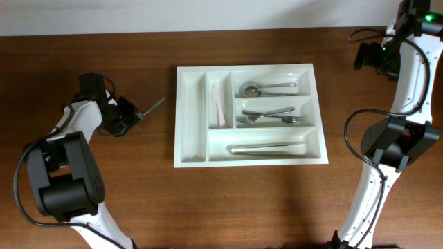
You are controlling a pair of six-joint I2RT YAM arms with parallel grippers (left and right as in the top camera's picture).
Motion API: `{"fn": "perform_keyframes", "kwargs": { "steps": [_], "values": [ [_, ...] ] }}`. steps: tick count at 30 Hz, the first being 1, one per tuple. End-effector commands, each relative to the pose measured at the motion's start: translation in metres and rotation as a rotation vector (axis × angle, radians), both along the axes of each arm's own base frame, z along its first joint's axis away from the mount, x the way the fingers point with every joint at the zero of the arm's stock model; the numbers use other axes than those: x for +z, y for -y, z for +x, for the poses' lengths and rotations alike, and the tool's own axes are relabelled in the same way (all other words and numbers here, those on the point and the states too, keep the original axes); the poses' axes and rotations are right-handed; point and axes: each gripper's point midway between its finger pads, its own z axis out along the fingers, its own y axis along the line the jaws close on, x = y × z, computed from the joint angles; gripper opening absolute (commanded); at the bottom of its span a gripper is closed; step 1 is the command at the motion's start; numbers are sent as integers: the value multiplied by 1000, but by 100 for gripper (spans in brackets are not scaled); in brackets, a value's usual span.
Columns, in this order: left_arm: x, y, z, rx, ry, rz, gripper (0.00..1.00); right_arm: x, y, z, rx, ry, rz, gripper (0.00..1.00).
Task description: Pack container
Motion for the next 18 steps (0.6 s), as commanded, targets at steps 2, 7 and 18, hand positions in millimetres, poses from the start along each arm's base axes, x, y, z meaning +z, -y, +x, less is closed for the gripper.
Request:
{"fn": "perform_keyframes", "kwargs": {
  "steps": [2, 7, 18],
  "values": [
    [-14, -3, -11, 5, -54, 34, 2, 14, -3, 2, 12, 33, -6, 99],
    [1, -6, 2, -1, 6, 48, 2, 14, -3, 2, 12, 33, -6, 99],
    [85, -17, 52, -6, 275, 109, 2, 14, -3, 2, 12, 33, -6, 99]
  ]
}}
